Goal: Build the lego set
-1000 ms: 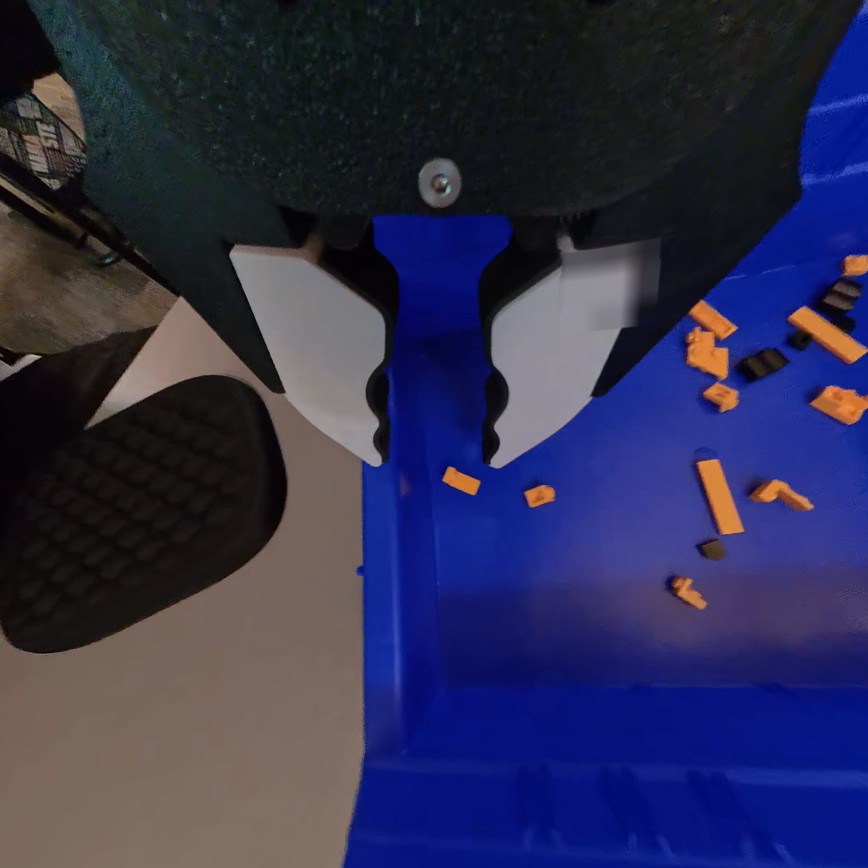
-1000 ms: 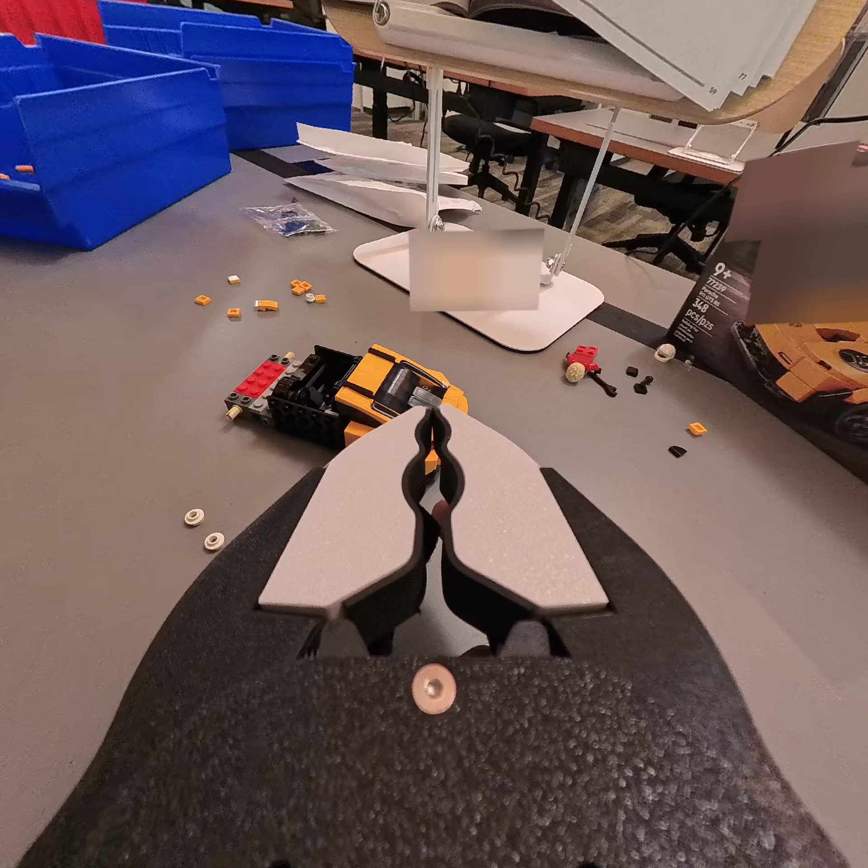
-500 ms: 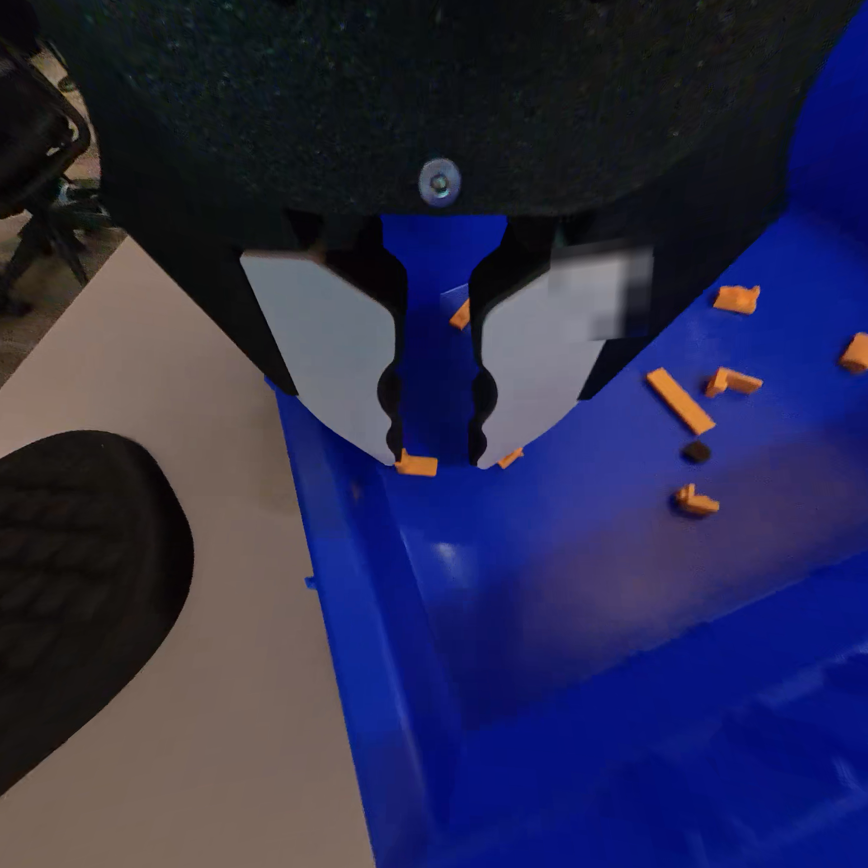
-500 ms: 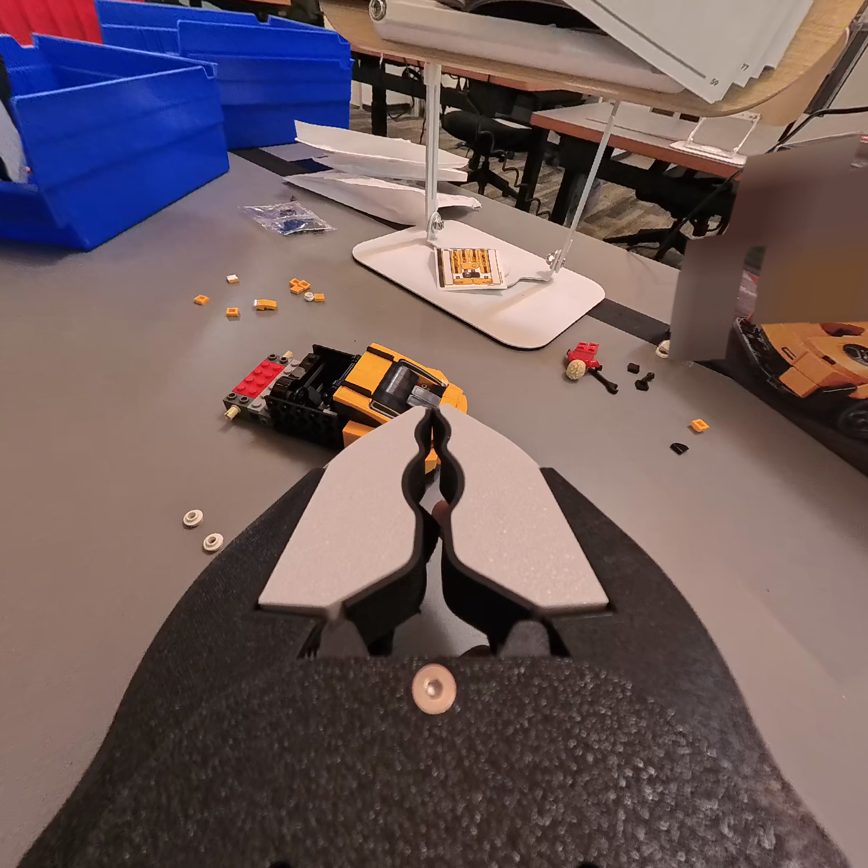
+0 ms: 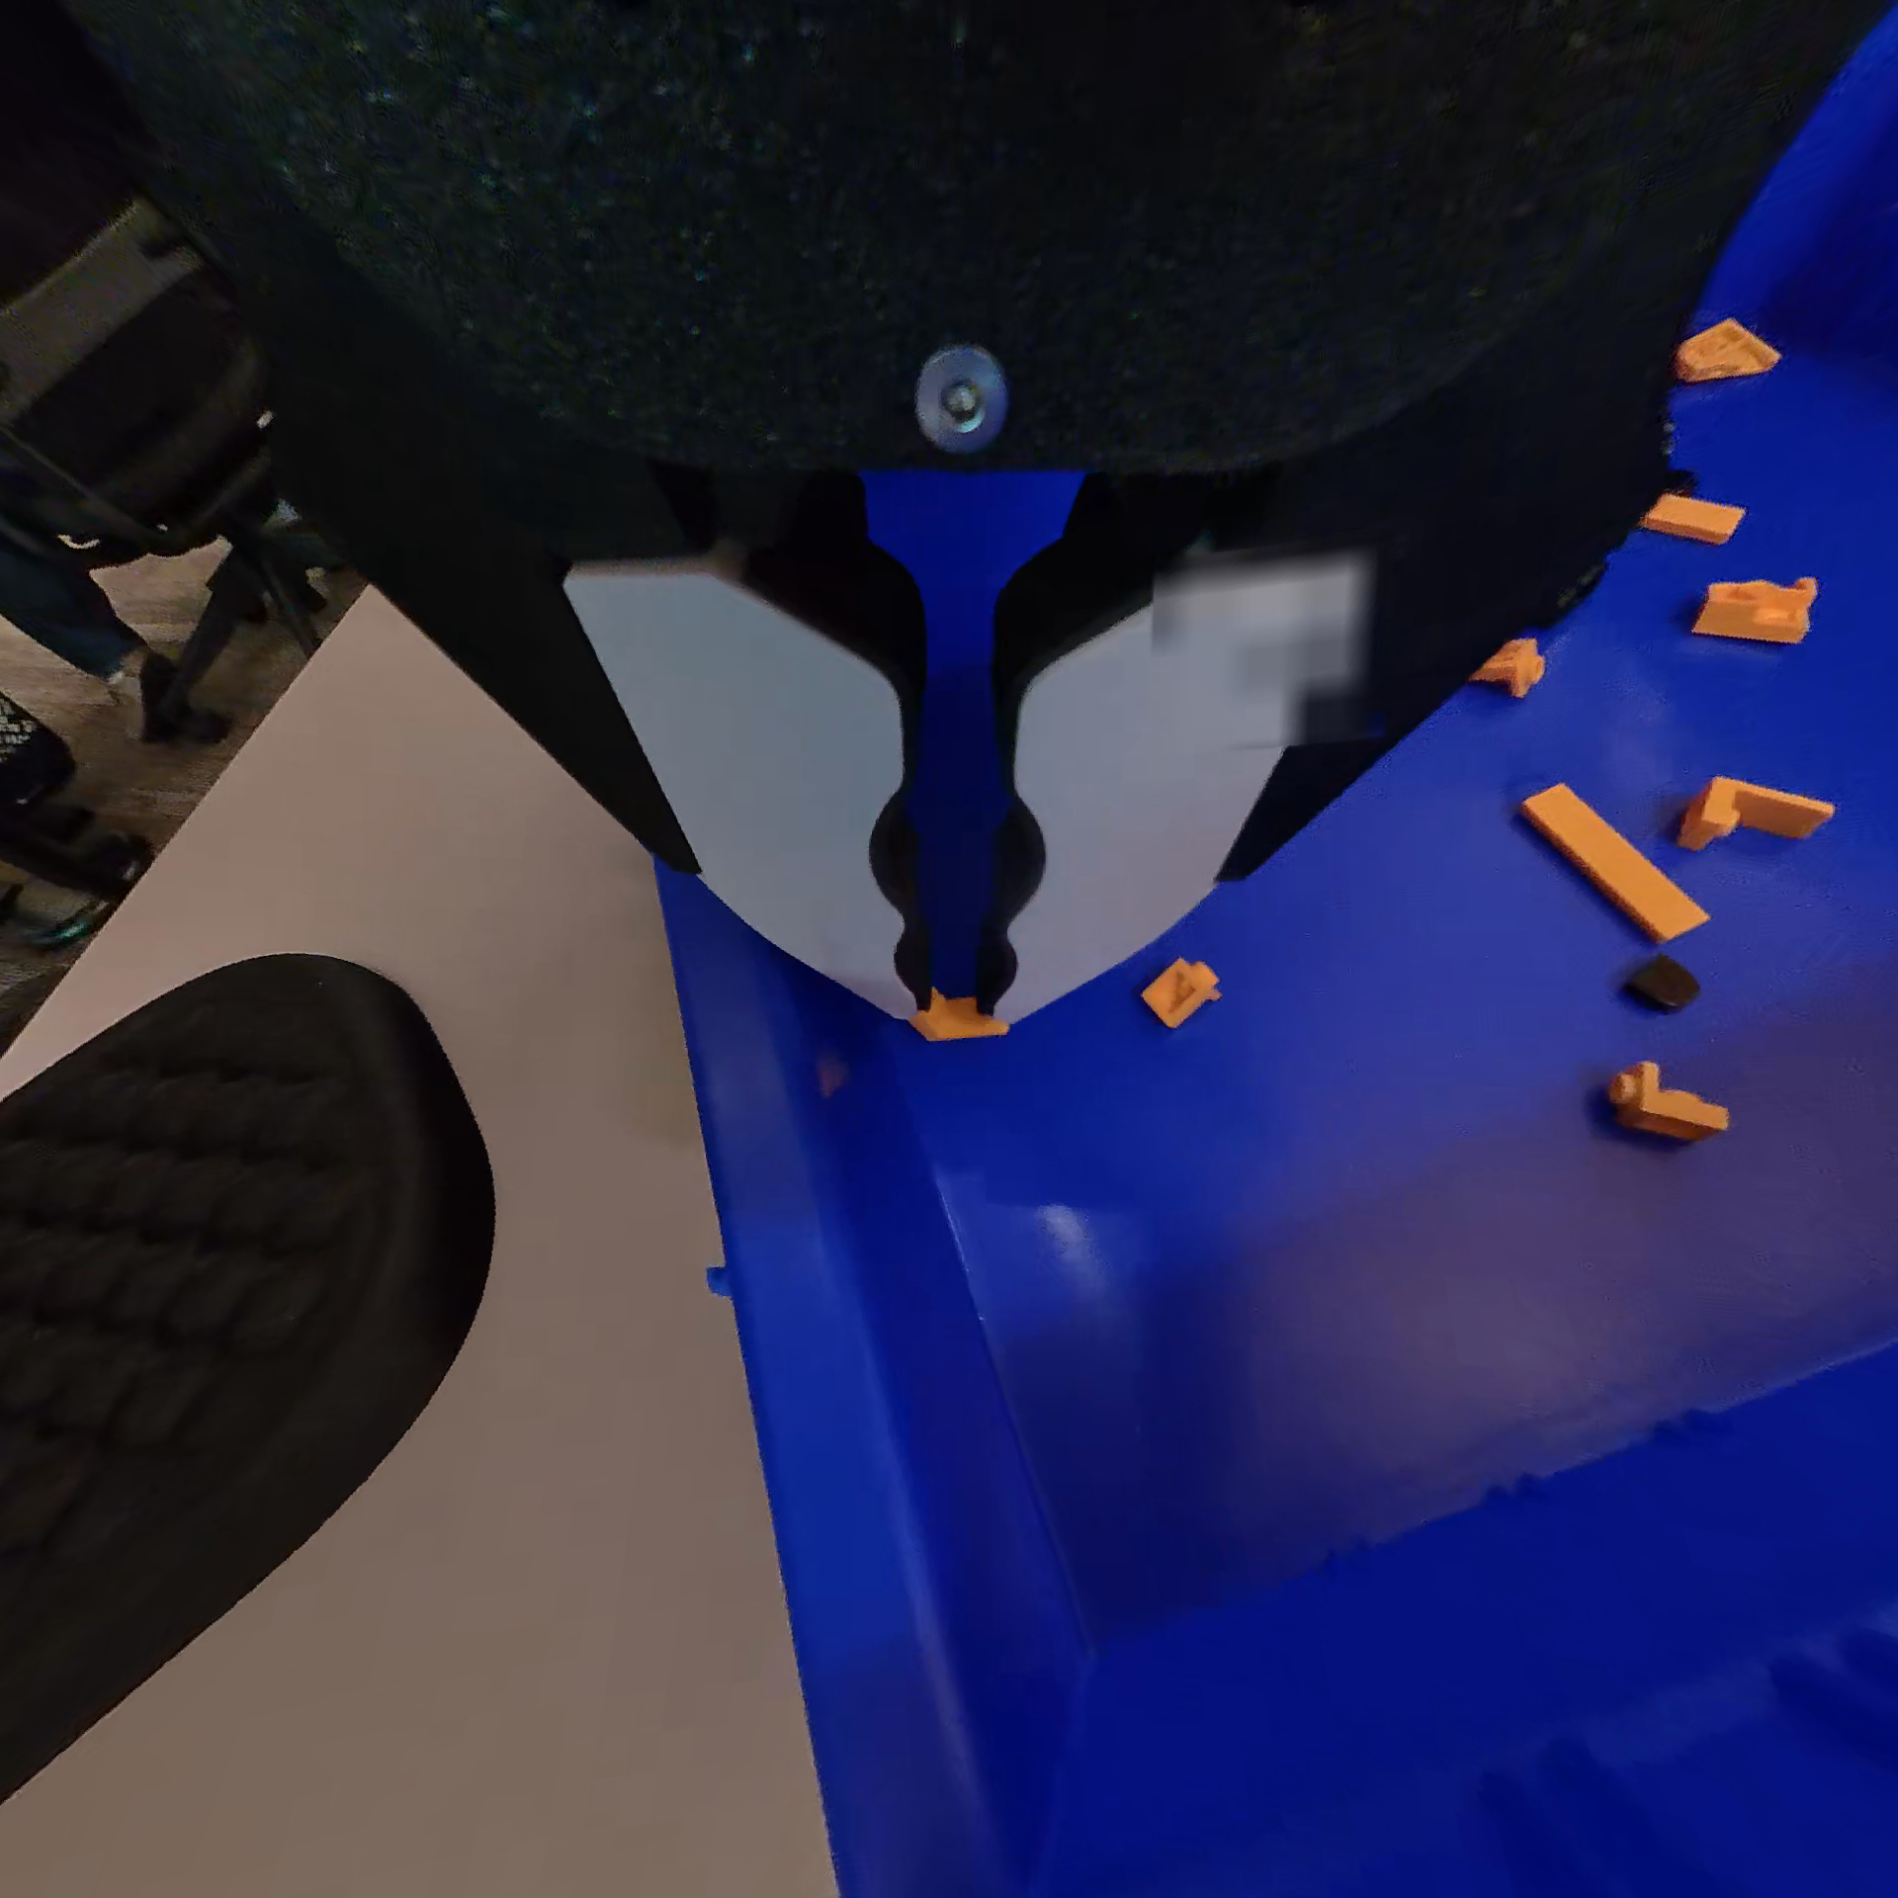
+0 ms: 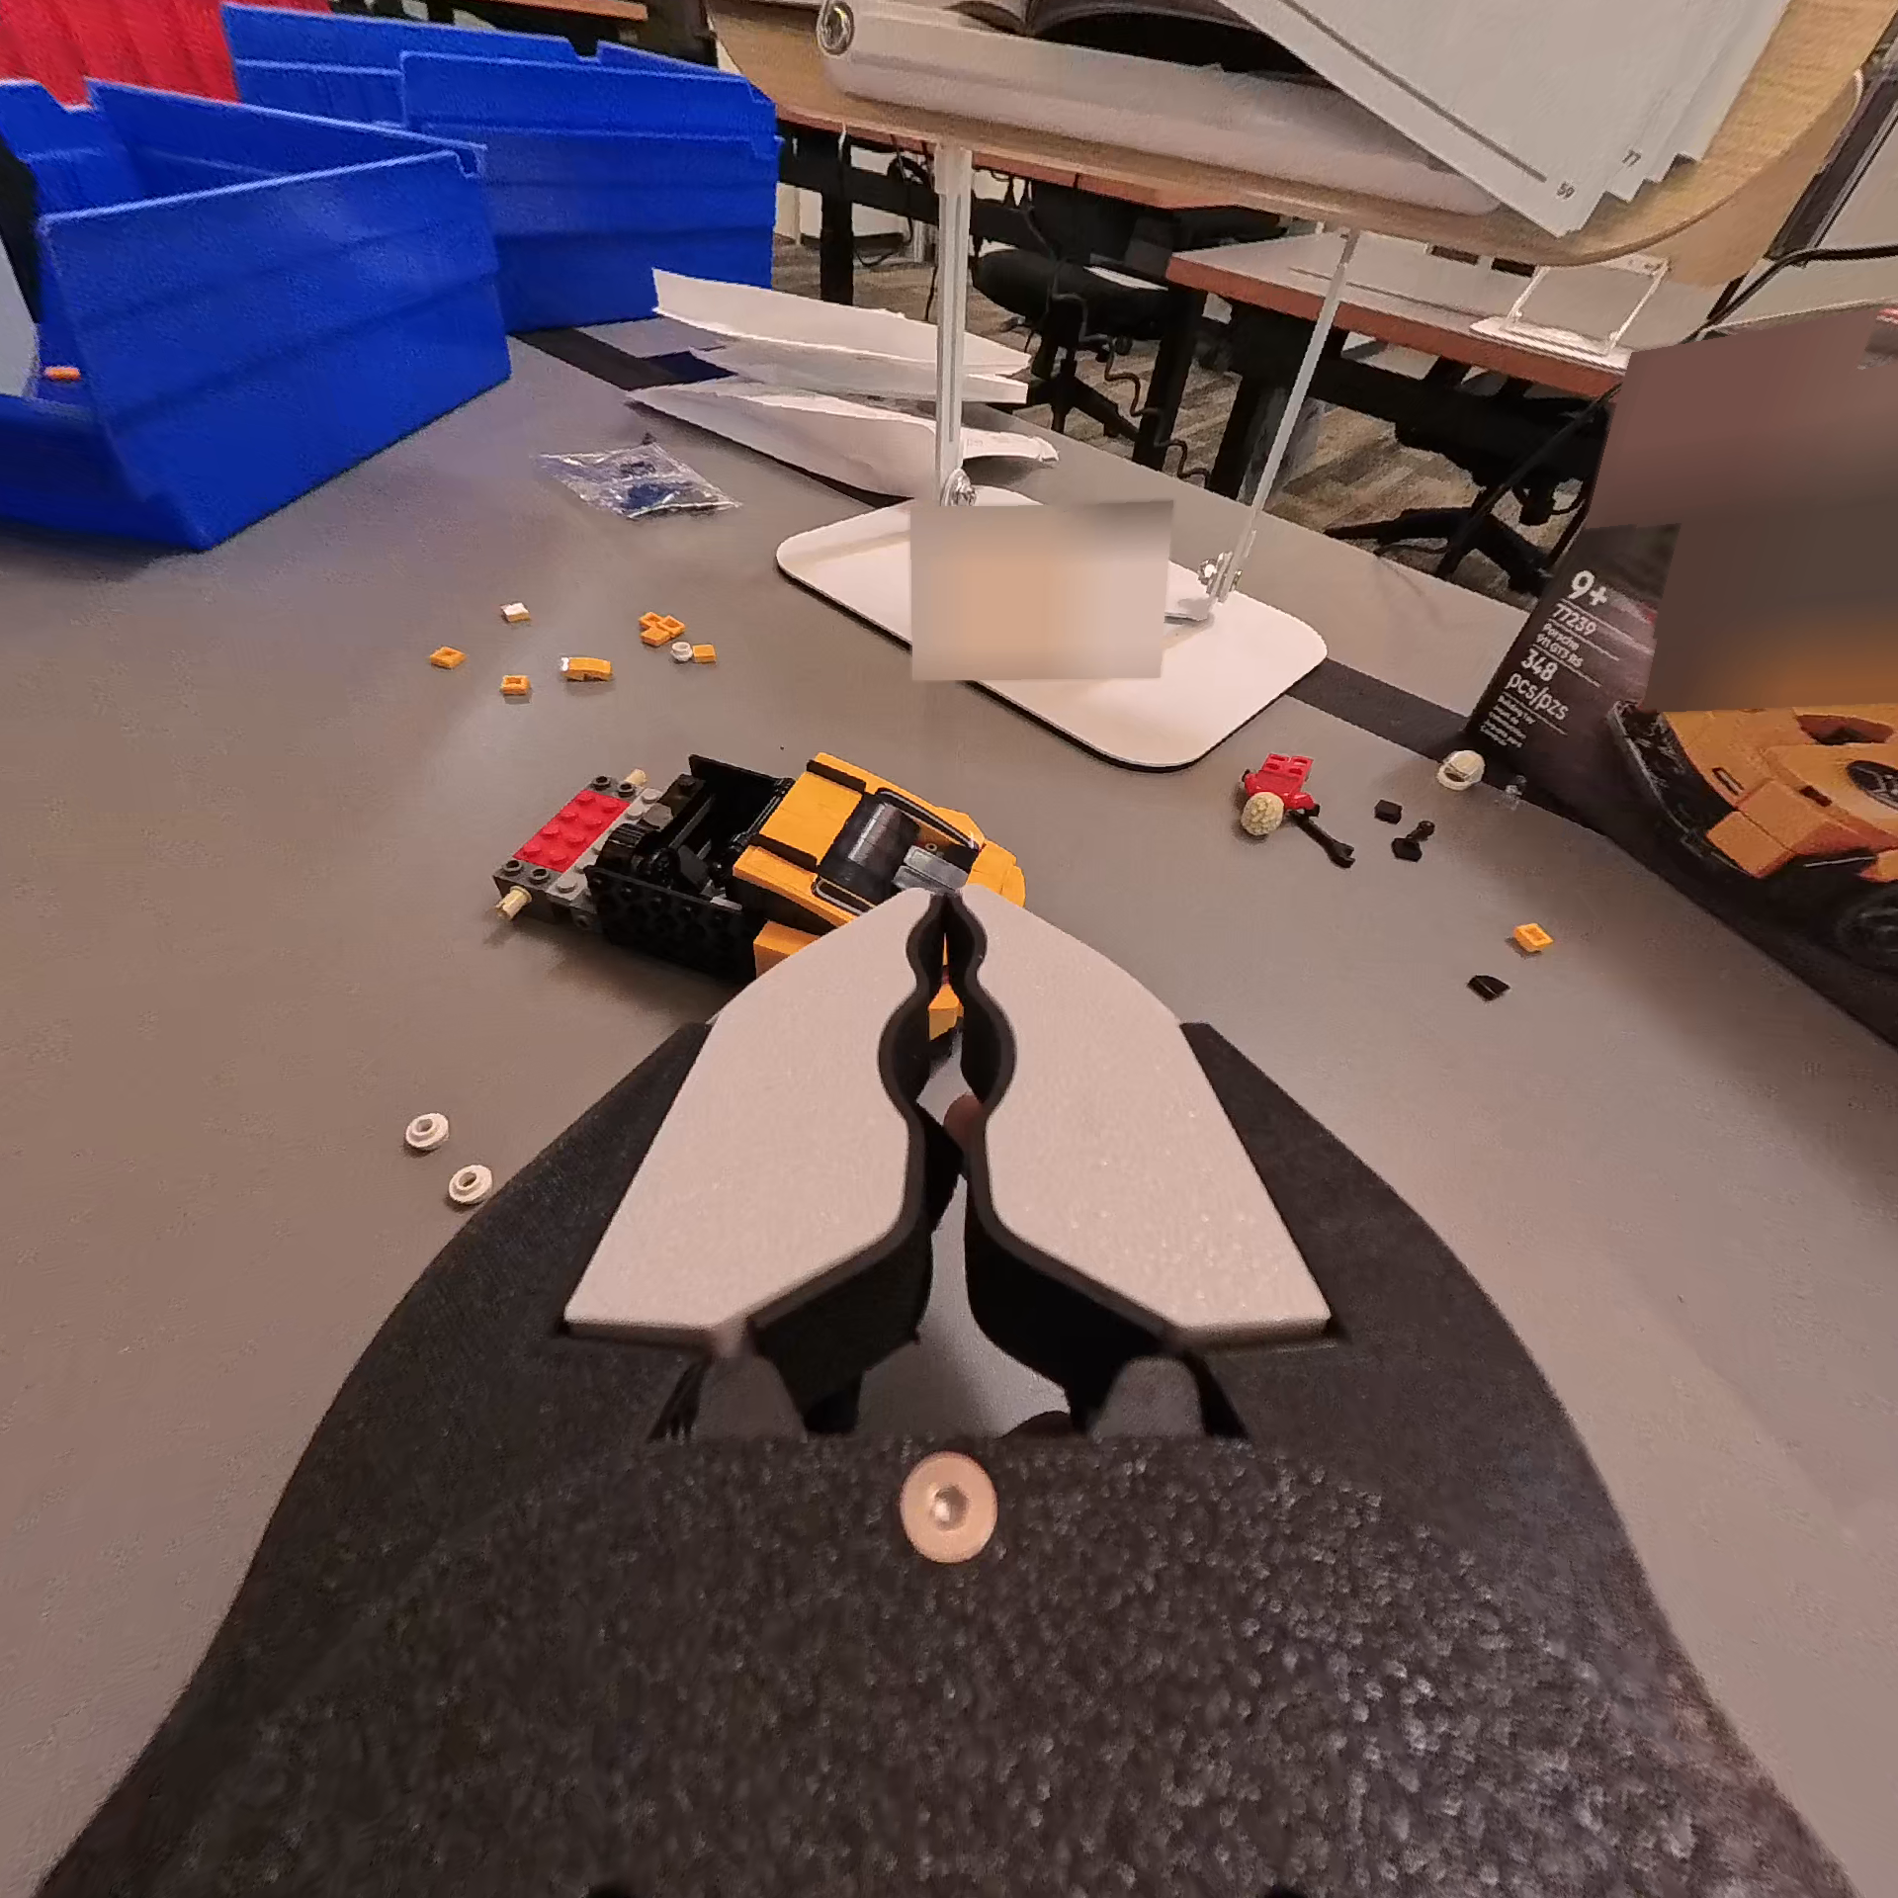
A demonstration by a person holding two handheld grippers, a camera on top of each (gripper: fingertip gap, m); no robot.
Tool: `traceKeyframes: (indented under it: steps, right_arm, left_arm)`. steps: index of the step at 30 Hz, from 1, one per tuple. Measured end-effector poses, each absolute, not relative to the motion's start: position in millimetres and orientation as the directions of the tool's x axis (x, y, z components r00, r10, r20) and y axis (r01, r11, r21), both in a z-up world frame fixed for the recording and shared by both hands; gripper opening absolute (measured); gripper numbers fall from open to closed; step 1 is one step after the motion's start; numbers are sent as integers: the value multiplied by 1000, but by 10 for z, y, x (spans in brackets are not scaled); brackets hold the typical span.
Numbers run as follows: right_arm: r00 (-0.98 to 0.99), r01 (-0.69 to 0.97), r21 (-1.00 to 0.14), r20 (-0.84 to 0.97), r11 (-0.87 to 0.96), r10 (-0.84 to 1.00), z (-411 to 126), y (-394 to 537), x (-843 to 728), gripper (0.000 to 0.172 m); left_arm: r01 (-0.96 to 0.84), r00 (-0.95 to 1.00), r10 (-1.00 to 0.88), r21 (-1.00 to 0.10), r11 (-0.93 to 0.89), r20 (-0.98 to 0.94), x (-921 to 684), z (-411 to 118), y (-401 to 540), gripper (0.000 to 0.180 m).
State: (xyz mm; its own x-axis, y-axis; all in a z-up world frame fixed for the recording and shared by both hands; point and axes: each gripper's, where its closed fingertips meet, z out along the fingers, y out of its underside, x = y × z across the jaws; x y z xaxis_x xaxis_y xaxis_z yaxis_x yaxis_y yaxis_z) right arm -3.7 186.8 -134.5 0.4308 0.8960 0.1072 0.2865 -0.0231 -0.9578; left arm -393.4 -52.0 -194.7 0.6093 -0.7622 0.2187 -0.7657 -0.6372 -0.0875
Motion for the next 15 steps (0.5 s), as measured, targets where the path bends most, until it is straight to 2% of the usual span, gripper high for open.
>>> traceKeyframes:
  steps: [2, 4, 7, 11, 12, 15]
  right_arm:
    - [431, 287, -958, 108, -23, 896, -1344, 1868, -36, 0]
    - [432, 286, -958, 109, -22, 895, -1343, 1869, -36, 0]
    - [434, 286, -958, 109, -22, 894, -1342, 1873, -32, 0]
    - [434, 287, -958, 105, -27, 895, -1348, 1877, -34, 0]
    - [433, 287, -958, 104, -28, 895, -1348, 1877, -34, 0]
    - [434, 285, -958, 102, -30, 895, -1348, 1879, -32, 0]
  left_arm:
    - [-764, 625, -766, -85, -640, 152, -3997, -1961, -448, 0]
    - [-762, 636, -762, -59, -645, 120, -4078, -2018, -438, 1]
    - [-743, 660, -749, -94, -663, 65, -4149, -1987, -354, 0]
    - [-743, 644, -757, -147, -653, 110, -4076, -1850, -418, 0]
    - [-752, 631, -766, -145, -642, 123, -4059, -1850, -455, 12]
    - [-788, 589, -798, -129, -603, 130, -4028, -1907, -526, 26]
